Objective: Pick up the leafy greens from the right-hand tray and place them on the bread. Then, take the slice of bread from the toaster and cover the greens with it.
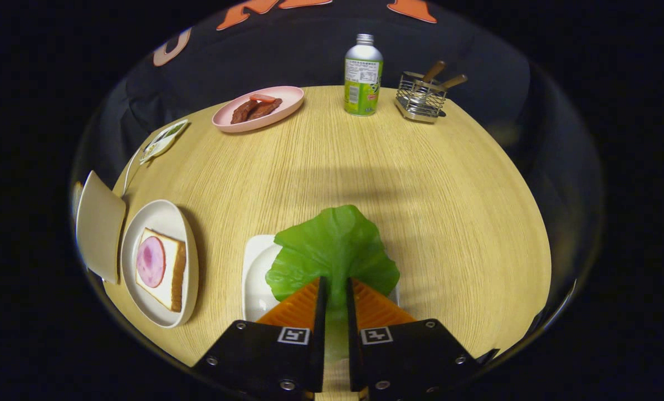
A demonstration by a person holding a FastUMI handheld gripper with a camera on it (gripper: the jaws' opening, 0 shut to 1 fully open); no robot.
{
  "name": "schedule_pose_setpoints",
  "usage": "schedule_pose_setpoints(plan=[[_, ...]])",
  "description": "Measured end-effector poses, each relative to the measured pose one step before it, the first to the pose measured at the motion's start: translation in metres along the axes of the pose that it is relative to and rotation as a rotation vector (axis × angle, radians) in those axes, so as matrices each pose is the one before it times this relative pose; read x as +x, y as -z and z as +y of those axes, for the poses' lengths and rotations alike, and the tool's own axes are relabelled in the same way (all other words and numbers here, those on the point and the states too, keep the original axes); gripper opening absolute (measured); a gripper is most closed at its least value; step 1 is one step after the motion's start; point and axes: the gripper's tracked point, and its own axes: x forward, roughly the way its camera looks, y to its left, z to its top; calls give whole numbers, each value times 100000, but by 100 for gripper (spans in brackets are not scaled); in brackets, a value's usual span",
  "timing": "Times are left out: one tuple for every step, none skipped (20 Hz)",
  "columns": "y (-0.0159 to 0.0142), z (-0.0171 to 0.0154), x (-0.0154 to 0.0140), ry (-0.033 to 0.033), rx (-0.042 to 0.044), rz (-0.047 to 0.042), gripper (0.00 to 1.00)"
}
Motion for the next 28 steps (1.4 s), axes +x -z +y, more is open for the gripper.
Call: schedule_pose_setpoints(plan=[[5,-183,8,122,1319,-290,16],[-152,-22,-1,-169,929,-571,11],[80,196,-46,-1122,573,-607,9],[-171,512,-276,-2439,1045,-855,6],[-315,680,-325,-3620,1115,-1209,6],[-274,832,-447,-3141,651,-1107,5],[-489,764,-644,-3108,705,-2101,5],[-535,724,-685,-2341,-12,-1949,5],[-396,603,-651,-1676,-694,-1867,5],[-653,579,-704,-1396,-424,-2333,5],[-506,790,-575,-1877,-358,-1798,5],[-464,957,-610,-2338,-635,-1527,5],[-514,1120,-692,-2574,-1055,-1593,5],[-561,1032,-630,-2232,-1736,-1572,5],[-448,1056,-498,-2055,-1839,-1531,5],[-344,1275,-280,-2344,-1904,-682,5],[-92,1335,-160,-2706,-1707,-233,5],[-24,1460,8,-2902,-2202,510,5],[175,1338,119,-2652,-2205,446,5],[108,1308,379,-2381,-2327,927,5],[227,1141,489,-2282,-1709,877,5],[169,1030,607,-1921,-1268,1203,5],[210,912,692,-1499,-934,1225,5],[228,566,638,-830,-1083,1149,5],[137,386,480,-321,-999,517,5],[-68,456,584,-664,-897,449,5],[214,649,515,-1327,-452,682,5],[188,509,452,-1539,-35,1192,5]])
